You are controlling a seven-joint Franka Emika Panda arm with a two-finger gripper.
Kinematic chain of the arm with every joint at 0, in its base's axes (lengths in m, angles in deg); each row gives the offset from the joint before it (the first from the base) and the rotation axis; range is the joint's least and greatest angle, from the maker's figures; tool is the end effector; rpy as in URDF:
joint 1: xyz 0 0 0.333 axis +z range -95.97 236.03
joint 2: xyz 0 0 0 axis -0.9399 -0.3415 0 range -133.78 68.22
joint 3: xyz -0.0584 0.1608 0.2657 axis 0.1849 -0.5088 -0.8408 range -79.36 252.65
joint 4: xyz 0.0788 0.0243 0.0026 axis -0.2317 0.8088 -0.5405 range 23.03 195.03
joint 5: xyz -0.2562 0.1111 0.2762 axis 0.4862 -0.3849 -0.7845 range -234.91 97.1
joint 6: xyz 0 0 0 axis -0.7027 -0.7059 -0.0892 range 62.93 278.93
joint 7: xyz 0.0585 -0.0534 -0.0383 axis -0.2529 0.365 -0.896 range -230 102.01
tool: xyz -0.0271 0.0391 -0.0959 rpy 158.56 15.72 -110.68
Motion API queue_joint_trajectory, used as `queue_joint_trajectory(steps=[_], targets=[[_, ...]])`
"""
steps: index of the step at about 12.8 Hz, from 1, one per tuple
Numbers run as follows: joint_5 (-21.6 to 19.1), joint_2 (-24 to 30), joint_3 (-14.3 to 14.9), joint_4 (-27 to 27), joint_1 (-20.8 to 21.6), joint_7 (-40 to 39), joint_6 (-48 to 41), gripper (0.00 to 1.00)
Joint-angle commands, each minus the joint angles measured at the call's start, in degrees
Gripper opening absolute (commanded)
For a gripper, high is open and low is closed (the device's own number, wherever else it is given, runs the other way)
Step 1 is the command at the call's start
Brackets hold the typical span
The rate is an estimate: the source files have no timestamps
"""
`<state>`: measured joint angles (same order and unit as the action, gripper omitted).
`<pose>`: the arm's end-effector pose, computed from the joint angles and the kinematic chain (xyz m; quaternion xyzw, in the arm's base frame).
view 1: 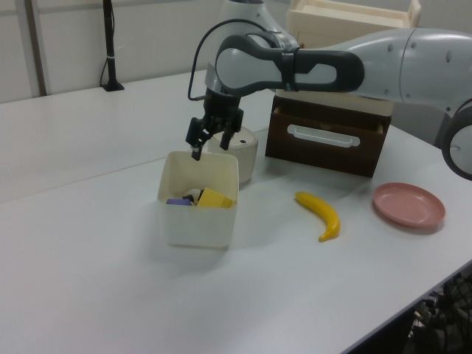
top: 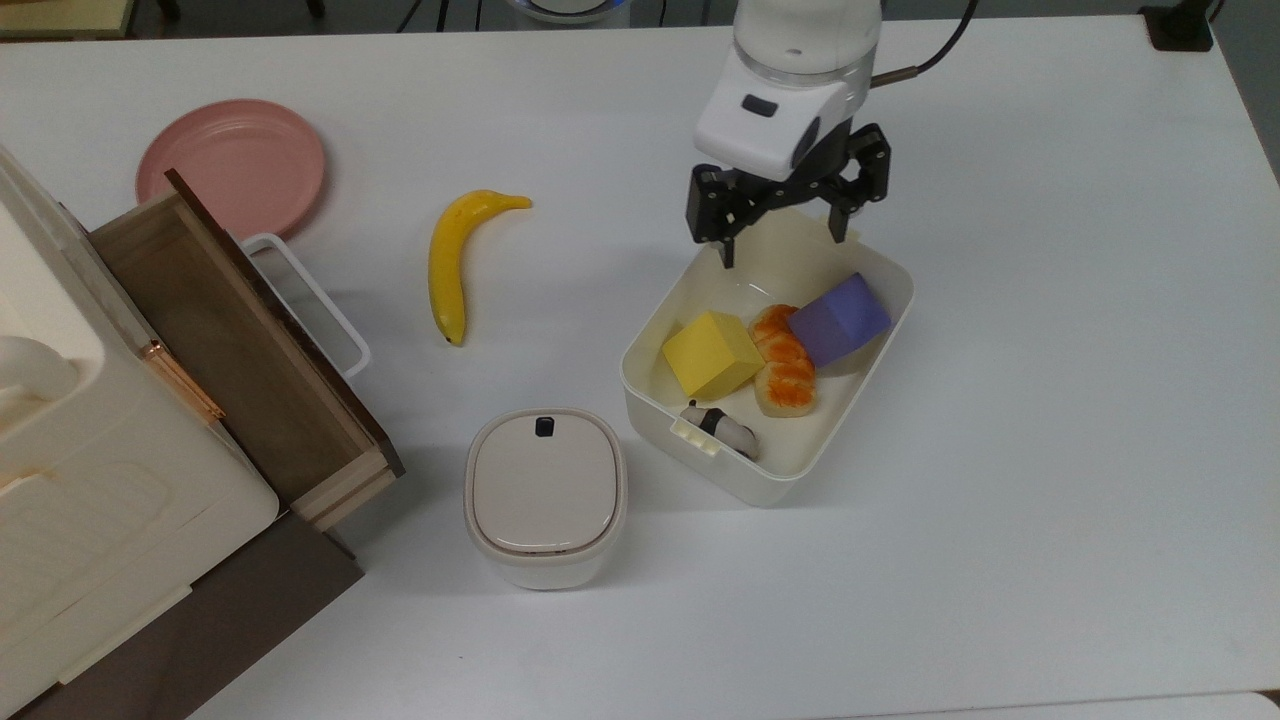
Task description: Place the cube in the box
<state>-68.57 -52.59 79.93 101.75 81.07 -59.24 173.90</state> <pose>0.6495 0.1954 0.5060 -0.9917 -0.1091 -0.0615 0.0293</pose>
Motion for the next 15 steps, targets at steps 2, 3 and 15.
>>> queue_joint_trajectory(steps=[2, 3, 15], targets=[[0.98, 4.16, 1.09, 0.69, -4.61, 2.28, -8.45, 1.00], [1.07, 5.04, 1.09, 0.69, -6.62, 2.37, -10.37, 1.00], [1.77, 7.24, 1.18, 0.34, -13.15, 2.46, -12.24, 1.00]])
